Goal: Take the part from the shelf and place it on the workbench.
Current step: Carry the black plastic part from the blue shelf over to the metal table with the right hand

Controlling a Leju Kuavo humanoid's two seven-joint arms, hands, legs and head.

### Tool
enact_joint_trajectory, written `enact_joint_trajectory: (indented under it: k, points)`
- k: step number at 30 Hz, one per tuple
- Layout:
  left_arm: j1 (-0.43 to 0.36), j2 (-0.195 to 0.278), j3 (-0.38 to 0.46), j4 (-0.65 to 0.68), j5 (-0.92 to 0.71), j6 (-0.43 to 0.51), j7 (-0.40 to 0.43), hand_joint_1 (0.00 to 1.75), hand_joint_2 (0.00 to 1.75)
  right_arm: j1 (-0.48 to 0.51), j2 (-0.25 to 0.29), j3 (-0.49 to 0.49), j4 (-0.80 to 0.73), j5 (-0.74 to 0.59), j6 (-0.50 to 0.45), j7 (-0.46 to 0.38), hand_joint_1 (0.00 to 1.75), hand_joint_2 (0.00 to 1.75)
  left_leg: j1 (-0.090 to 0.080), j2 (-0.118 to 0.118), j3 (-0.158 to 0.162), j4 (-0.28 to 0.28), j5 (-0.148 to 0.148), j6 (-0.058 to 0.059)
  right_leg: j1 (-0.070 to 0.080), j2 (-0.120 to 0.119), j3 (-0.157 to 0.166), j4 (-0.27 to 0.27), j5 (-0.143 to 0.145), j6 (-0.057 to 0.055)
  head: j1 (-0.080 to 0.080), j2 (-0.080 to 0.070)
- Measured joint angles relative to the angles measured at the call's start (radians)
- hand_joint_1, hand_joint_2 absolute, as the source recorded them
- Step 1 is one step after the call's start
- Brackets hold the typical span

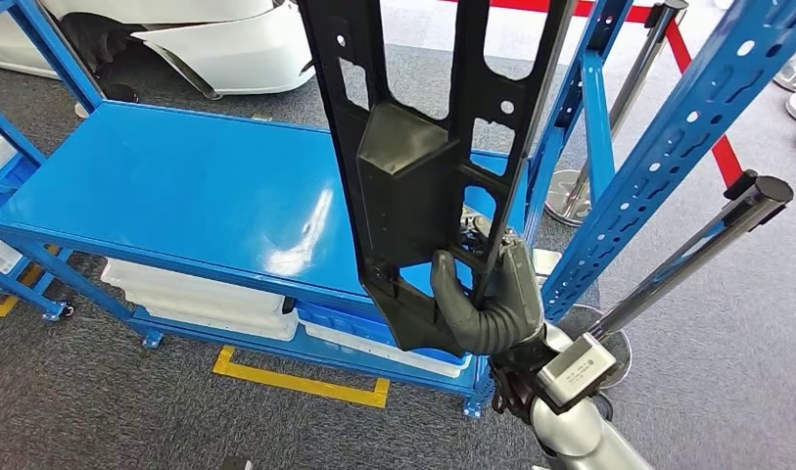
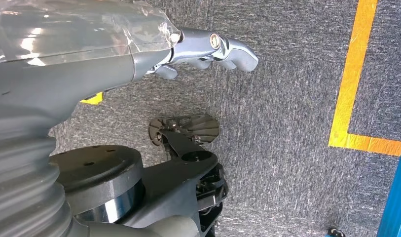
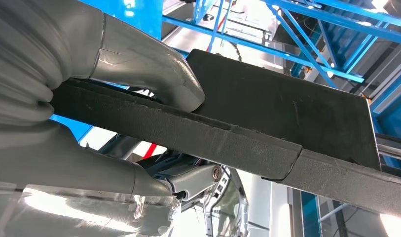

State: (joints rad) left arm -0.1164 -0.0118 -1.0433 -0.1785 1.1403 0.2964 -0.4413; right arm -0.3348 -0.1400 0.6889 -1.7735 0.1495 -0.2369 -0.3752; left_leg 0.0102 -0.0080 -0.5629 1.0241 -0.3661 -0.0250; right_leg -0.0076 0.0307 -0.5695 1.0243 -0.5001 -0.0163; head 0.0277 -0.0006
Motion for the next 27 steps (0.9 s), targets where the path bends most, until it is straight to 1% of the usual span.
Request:
enact_joint_trajectory:
  k: [8, 27]
  points:
    - [0.0, 0.0, 0.015, 0.0, -0.003, 0.0, 0.006, 0.0, 1.75, 0.0, 0.0, 0.0, 0.0, -0.003, 0.0, 0.004, 1.75, 1.75, 0.0, 0.0, 0.0, 0.0, 0.0, 0.0, 0.0, 0.0, 0.0, 0.0, 0.0, 0.0, 0.0, 0.0]
    - [0.0, 0.0, 0.016, 0.0, -0.007, 0.001, 0.015, 0.0, 1.75, 0.002, 0.0, 0.0, 0.0, -0.003, 0.0, 0.007, 1.75, 1.75, 0.0, 0.0, 0.0, 0.0, 0.0, 0.0, 0.0, 0.0, 0.0, 0.0, 0.0, 0.0, 0.0, 0.0]
